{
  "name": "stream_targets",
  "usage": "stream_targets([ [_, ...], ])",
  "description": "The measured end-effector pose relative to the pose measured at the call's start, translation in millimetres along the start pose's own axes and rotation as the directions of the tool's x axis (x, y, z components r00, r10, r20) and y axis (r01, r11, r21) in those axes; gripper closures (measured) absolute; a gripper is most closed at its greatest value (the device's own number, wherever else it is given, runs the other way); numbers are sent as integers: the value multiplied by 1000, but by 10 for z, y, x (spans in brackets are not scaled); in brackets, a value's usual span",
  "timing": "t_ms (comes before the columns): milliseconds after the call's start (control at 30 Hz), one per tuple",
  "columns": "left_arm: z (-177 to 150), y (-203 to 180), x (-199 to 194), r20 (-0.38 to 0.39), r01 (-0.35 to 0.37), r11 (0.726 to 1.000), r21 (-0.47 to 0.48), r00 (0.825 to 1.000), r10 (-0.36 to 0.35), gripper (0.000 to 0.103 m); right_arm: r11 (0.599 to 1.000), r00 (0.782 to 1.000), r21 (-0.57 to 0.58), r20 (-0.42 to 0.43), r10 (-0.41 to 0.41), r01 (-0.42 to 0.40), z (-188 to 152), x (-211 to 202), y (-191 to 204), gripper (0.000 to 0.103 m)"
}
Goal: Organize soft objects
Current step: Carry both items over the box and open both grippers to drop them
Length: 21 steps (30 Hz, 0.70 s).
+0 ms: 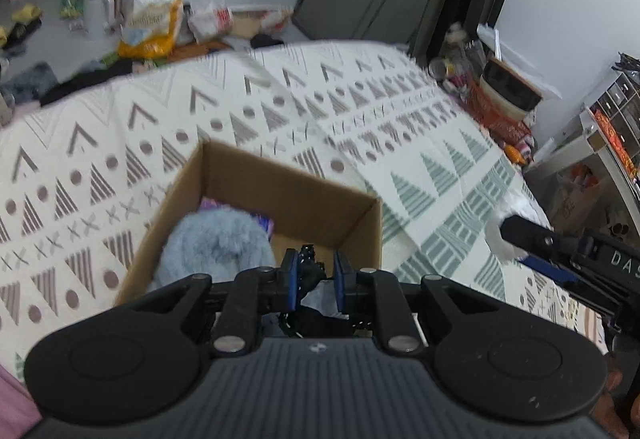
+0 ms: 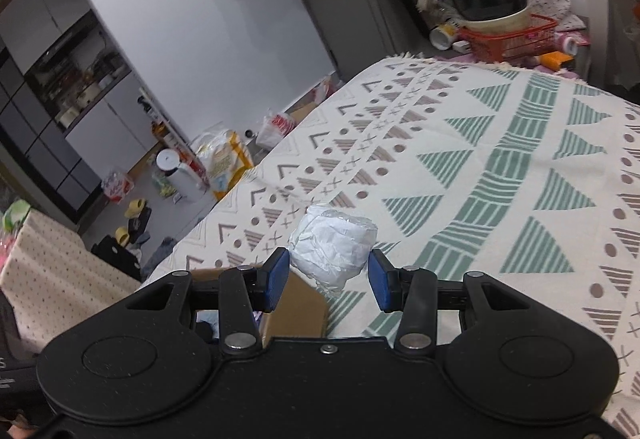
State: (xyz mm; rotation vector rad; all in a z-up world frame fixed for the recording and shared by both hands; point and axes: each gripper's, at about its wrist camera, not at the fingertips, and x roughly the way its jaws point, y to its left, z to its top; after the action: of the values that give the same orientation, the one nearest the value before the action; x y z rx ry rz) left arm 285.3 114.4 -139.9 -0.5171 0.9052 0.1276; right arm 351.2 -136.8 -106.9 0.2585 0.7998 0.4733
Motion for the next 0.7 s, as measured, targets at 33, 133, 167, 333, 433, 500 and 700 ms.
stream_targets([
  [33, -13, 17, 37, -19, 2, 1000, -4, 1000, -2, 86, 1000, 1000, -8, -6, 1, -1, -11, 26, 38, 60],
  [133, -53, 59, 108, -45, 0, 1000, -8, 999, 0, 84, 999, 1000, -37, -24, -5, 4, -58, 110, 162, 60],
  [167, -57, 80, 133, -56, -4, 1000, -13, 998, 4, 83, 999, 1000, -43, -30, -5, 4, -67, 140, 193, 60],
  [333, -32, 195, 185, -107, 24, 997, -69, 994, -31, 73, 998, 999, -64, -52, 8, -11, -94, 237, 340, 60],
  [433, -19, 249, 152, -112, 11, 996, -91, 994, -21, 65, 998, 997, -53, -68, 35, -39, -97, 293, 392, 60],
  [500, -6, 250, 110, -108, 17, 996, -82, 994, -26, 57, 998, 996, -51, -75, 45, -48, -103, 332, 422, 60],
  [700, 70, 310, -23, -84, 4, 996, -89, 996, -12, 55, 996, 991, -37, -106, 77, -81, -154, 414, 489, 60],
])
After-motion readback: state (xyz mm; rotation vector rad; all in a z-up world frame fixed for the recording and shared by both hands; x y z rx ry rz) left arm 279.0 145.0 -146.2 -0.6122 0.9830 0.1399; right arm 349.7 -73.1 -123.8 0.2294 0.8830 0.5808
